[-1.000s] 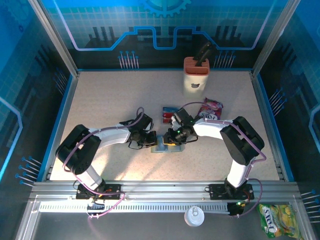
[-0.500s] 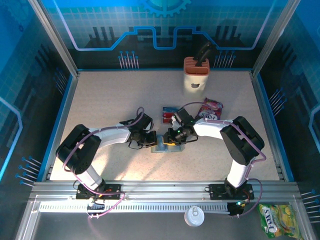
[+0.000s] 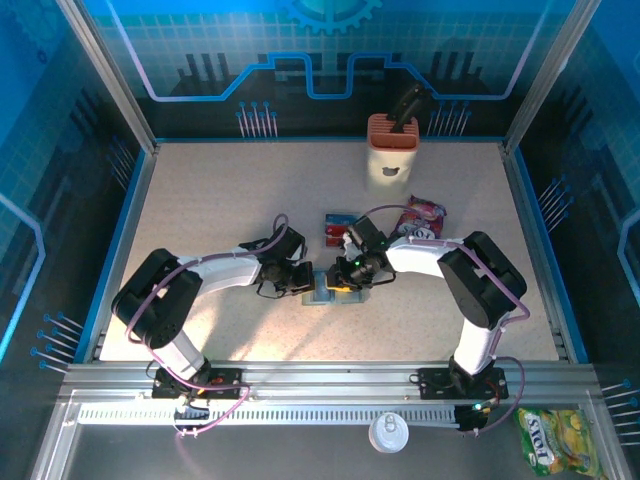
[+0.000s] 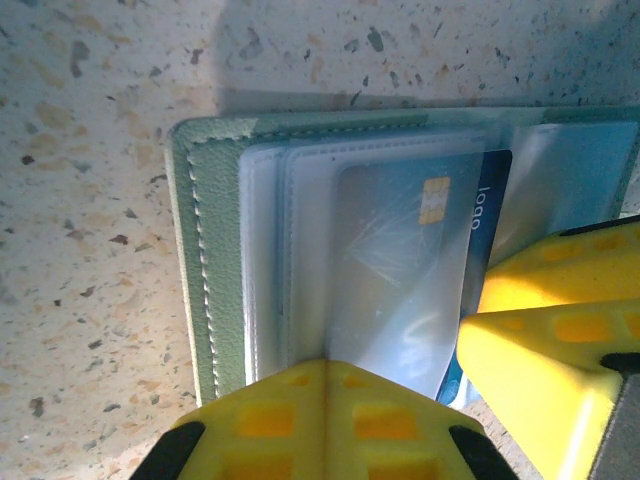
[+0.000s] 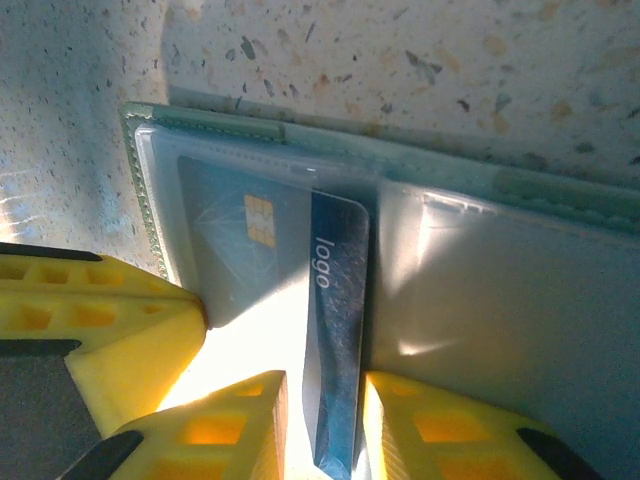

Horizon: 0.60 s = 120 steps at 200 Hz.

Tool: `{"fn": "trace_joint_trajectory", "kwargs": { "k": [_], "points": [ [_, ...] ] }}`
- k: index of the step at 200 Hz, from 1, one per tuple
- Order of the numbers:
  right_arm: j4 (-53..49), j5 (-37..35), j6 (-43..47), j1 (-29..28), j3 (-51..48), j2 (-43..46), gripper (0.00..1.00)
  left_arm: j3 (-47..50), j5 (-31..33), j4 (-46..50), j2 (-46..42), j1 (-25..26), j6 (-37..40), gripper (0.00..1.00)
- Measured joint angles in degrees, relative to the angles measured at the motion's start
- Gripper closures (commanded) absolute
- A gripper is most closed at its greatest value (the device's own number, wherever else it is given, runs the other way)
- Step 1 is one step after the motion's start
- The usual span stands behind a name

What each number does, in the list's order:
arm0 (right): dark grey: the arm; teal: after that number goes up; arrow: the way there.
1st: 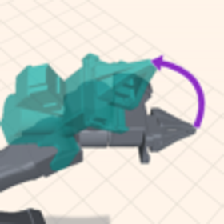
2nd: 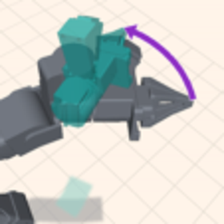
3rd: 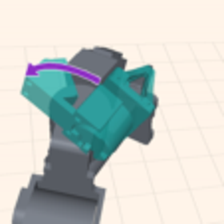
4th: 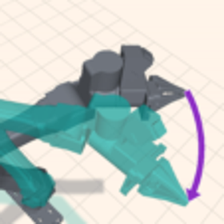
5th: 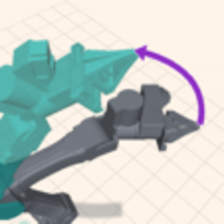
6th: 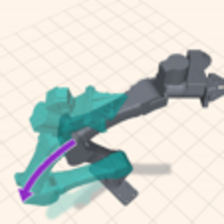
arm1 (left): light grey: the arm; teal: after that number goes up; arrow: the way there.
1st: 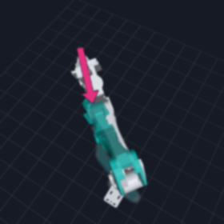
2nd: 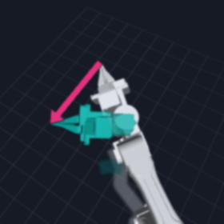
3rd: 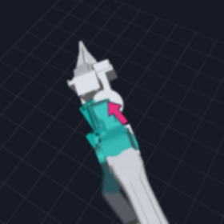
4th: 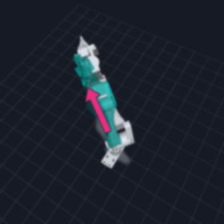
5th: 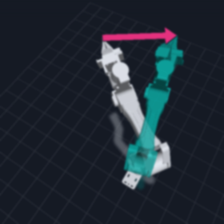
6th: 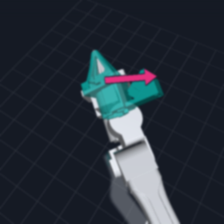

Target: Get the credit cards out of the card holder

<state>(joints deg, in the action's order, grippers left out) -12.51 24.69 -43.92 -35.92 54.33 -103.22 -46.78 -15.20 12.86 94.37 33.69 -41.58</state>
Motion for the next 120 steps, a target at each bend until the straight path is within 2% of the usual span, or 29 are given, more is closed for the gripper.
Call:
{"fn": "trace_joint_trajectory", "kwargs": {
  "k": [120],
  "points": [
    [4.37,2.56,-2.36,0.72,-2.49,0.52,0.84,0.0,-0.02,0.11,0.0,-0.04,0.0,0.97]
  ]
}}
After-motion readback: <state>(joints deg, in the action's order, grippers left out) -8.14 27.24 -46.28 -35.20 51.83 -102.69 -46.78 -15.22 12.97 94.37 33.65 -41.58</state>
